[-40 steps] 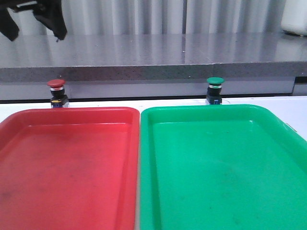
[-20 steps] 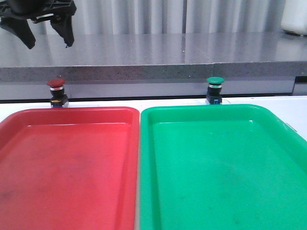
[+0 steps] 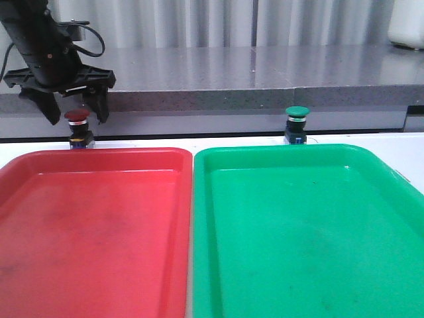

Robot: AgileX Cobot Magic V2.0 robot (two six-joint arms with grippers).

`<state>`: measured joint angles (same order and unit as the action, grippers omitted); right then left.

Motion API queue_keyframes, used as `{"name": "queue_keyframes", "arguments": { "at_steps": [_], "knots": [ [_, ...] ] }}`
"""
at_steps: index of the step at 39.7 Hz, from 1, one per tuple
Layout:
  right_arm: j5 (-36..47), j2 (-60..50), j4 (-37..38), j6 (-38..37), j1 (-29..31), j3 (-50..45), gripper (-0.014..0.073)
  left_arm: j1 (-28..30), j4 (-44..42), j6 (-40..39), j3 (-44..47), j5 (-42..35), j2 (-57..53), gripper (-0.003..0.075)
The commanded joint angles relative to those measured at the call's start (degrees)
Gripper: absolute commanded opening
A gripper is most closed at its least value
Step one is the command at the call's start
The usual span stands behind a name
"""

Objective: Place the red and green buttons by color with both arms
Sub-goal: 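Move the left gripper to the red-capped button and close on it, then carry the red button with the left gripper and lower it into the red tray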

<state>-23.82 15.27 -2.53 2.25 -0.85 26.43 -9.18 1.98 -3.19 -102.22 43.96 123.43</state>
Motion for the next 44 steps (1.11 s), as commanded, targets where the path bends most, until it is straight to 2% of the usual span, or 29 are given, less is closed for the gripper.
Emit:
{"name": "queue_keyframes", "arguments": {
  "at_steps": [1, 4, 6, 15, 18, 26, 35, 44],
  "knots": [
    [4.26, 0.87, -0.02, 0.49, 0.32, 1.88, 0.0590, 0.09, 0.31, -0.65, -1.75, -3.12, -2.52, 0.0566],
    [4.26, 0.87, -0.02, 0.49, 0.32, 1.88, 0.0590, 0.09, 0.31, -0.65, -1.75, -3.22, -2.20, 0.0535],
    [4.26, 0.87, -0.02, 0.49, 0.32, 1.88, 0.0590, 0.09, 0.31, -0.65, -1.75, -3.22, -2.10, 0.0488],
    [4.26, 0.87, -0.02, 0.49, 0.32, 1.88, 0.0590, 0.09, 0.31, -0.65, -1.75, -3.72, -2.10, 0.0190],
    [4.26, 0.87, -0.02, 0.49, 0.32, 1.88, 0.0590, 0.09, 0.31, -0.65, -1.75, -3.43, -2.21, 0.0128],
    [4.26, 0.87, -0.02, 0.49, 0.32, 1.88, 0.0590, 0.26, -1.12, -0.65, -1.97, -3.20, -5.66, 0.0116],
    [4.26, 0.87, -0.02, 0.49, 0.32, 1.88, 0.0590, -0.09, -0.83, -0.65, -0.40, 2.82, -13.69, 0.0116],
    [4.26, 0.87, -0.02, 0.49, 0.32, 1.88, 0.0590, -3.49, 1.77, -0.79, 18.42, -5.47, -27.75, 0.0116]
  ]
}}
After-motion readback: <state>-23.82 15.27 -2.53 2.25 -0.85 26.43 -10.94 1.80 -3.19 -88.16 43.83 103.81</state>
